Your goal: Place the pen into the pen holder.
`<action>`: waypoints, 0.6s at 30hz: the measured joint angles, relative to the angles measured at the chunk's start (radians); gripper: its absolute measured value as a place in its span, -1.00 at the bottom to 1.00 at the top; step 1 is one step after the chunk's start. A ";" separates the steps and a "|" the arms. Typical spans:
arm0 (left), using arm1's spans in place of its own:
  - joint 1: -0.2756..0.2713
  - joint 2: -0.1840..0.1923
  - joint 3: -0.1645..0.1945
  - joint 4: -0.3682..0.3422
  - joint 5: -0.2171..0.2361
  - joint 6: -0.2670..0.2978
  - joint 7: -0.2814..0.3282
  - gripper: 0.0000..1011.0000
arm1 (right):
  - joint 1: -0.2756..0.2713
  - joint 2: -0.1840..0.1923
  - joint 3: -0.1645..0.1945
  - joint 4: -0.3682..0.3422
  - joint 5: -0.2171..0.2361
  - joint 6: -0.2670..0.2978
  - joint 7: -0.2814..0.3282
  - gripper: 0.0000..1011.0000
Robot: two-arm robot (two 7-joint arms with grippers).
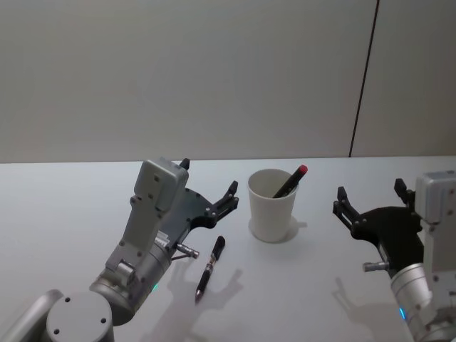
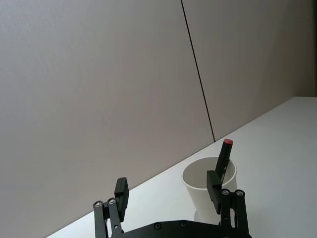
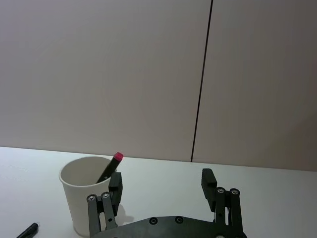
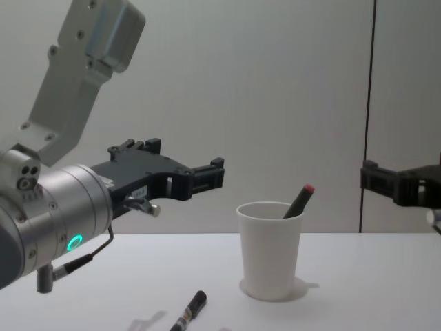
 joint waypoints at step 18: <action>-0.001 -0.001 -0.001 0.002 0.004 0.002 -0.003 0.99 | -0.020 0.006 0.003 -0.023 -0.003 0.014 -0.014 0.98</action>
